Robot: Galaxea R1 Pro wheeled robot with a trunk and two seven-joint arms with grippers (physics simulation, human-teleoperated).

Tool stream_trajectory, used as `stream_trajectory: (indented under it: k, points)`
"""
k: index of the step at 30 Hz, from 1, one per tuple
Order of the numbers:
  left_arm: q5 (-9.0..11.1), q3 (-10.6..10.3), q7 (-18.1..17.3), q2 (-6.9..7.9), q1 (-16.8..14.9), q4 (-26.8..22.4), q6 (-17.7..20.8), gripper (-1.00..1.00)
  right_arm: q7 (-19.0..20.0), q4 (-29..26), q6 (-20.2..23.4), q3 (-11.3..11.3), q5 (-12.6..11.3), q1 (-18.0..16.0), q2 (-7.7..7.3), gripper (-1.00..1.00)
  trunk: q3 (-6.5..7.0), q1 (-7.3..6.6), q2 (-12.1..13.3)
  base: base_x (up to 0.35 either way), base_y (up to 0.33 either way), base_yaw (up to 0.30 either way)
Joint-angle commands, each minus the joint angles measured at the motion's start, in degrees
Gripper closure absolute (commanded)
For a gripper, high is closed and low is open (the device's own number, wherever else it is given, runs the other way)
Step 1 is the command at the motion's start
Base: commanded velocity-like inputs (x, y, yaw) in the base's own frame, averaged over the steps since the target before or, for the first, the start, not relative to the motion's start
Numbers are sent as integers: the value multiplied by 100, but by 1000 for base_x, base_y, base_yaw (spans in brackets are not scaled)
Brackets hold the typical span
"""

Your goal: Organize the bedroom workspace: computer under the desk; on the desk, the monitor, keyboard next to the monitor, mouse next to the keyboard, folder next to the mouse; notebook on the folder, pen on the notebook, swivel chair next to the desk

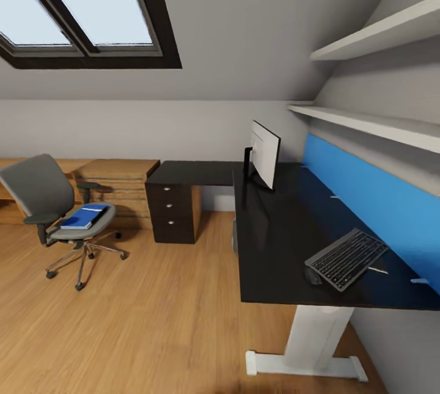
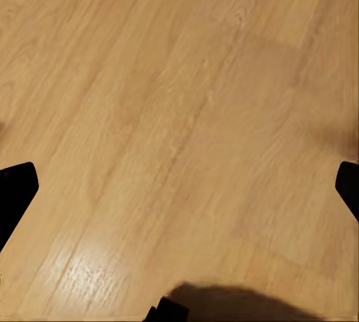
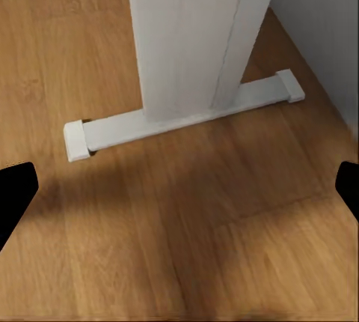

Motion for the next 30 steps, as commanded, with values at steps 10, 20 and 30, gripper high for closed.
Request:
stream_trajectory:
  k: [10,20,30]
  points:
    - [72,-43,39,23,-5,-5,149,-100,-2,9,-16,20,38,-6,-10,-100,152,-223,398,-283,-13,-79]
    - [95,100,47,75,-5,-7,137,-100,-160,-1567,73,-31,12,-6,-23,-100,311,-420,759,-30,-3,-5]
    - [90,128,58,72,-5,-5,96,-100,-1199,-4188,1969,-44,50,-6,-38,-100,311,-420,759,0,0,0]
